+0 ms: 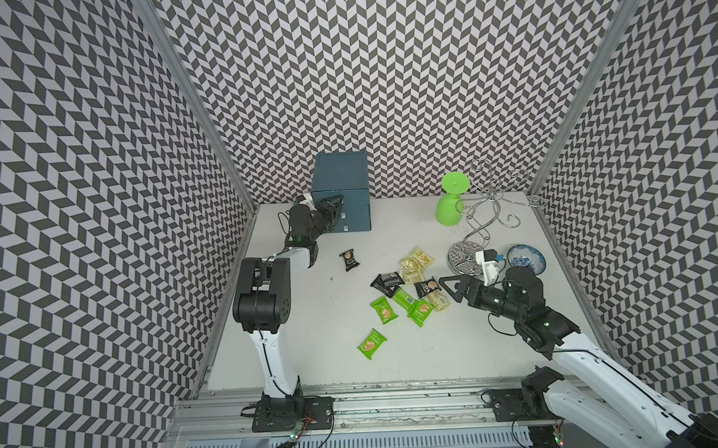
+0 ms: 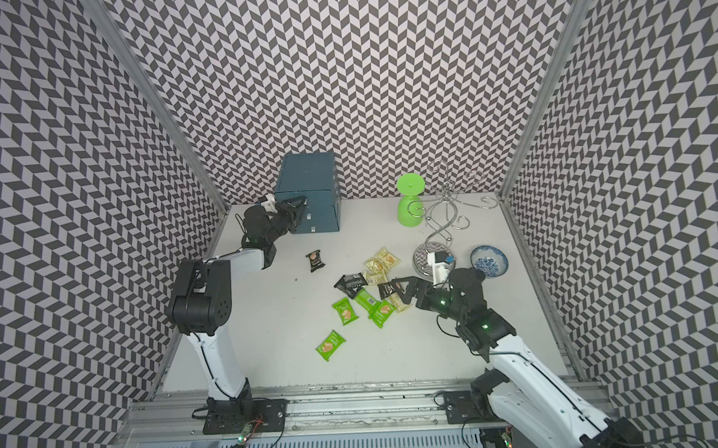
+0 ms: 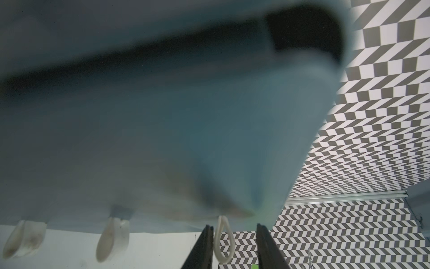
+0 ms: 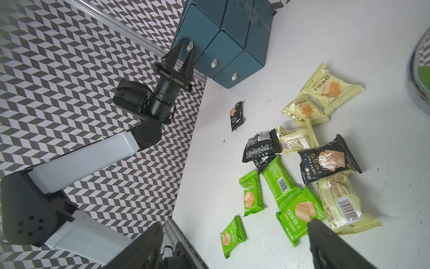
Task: Place the cookies into the drawer by color
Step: Open the drawer in the storage box.
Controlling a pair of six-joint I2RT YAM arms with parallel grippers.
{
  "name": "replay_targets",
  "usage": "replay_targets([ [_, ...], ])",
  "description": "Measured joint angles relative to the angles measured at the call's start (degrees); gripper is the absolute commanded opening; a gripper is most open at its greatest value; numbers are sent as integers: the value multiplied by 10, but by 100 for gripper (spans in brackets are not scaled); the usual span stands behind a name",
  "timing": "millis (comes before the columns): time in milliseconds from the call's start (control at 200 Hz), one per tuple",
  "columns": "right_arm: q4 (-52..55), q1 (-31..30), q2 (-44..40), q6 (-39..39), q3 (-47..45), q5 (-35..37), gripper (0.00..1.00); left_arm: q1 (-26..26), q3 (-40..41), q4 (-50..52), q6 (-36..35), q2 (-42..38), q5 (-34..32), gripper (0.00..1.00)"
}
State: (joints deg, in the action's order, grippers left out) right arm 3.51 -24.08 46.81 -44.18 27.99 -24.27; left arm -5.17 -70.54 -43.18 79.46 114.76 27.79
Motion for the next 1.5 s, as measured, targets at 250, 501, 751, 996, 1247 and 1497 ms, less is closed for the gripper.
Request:
replay_targets([
  [250, 14, 0, -5, 0, 0, 8, 97, 1, -19, 40, -10, 4, 10, 10],
  [501, 29, -1, -36, -5, 0, 20, 97, 1, -24, 63, -31, 2, 15, 0],
  [751, 38, -1, -66, -15, -1, 34, 96, 1, 50, 78, -46, -77, 28, 0],
  [996, 43, -1, -66, -17, -6, 35, 96, -7, 141, 93, -69, -165, 36, 0],
  [1247, 42, -1, -67, -26, -12, 35, 95, -14, 207, 68, -73, -192, 36, 0],
  [1497, 43, -1, -69, -28, -12, 35, 95, -16, 220, 51, -81, -192, 31, 10],
])
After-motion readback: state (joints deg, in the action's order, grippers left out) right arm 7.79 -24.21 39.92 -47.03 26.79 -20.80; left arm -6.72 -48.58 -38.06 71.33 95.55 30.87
